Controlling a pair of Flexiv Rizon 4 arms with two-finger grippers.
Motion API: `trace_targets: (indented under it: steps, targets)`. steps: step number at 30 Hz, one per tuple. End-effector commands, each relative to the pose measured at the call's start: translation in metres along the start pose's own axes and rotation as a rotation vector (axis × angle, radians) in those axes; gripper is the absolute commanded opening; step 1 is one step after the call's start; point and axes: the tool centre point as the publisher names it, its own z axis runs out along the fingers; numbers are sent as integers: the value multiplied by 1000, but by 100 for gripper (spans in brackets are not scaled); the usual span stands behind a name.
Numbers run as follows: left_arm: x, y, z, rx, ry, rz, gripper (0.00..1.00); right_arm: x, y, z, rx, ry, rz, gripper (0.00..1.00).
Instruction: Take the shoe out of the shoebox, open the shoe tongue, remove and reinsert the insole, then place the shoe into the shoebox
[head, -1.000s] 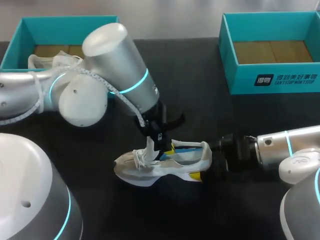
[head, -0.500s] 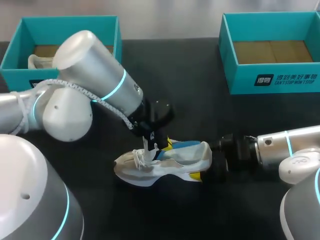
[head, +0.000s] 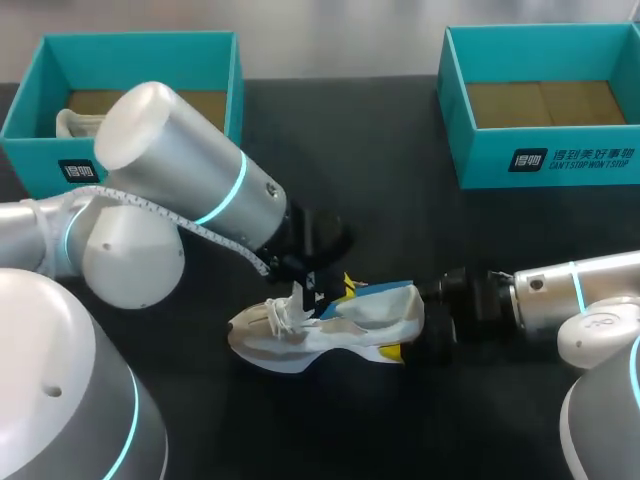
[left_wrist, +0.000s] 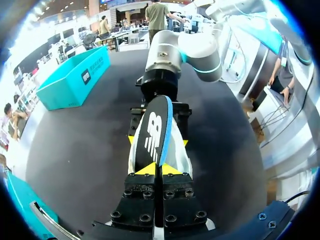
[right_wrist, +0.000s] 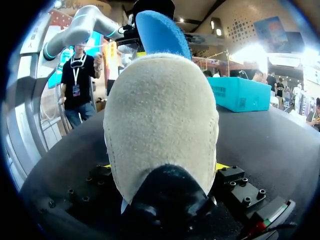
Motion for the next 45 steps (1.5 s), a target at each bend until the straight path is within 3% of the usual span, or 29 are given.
trace_targets:
  steps: [1, 8, 15, 17, 22, 23, 29, 35, 45]
  targets:
    - [3, -19, 12, -49, -30, 13, 0, 1, 1, 1, 6, 0, 2, 0]
    - [5, -32, 23, -98, -135, 50, 0, 1, 1, 1, 6, 0, 2, 0]
    - [2, -37, 26, -120, -165, 62, 0, 1, 1, 1, 6, 0, 2, 0]
    - [3, -37, 25, -127, -171, 65, 25, 1, 1, 1, 6, 0, 2, 0]
    - [7, -32, 17, -132, -185, 70, 59, 1, 1, 1, 6, 0, 2, 0]
    - [8, -31, 15, -129, -197, 78, 62, 1, 1, 1, 6, 0, 2, 0]
    - [18, -26, 2, -114, -221, 90, 49, 1, 1, 1, 6, 0, 2, 0]
    - [25, -26, -1, -140, -305, 111, 44, 1, 1, 1, 6, 0, 2, 0]
    - [23, -34, 0, -196, -368, 78, 47, 1, 1, 1, 6, 0, 2, 0]
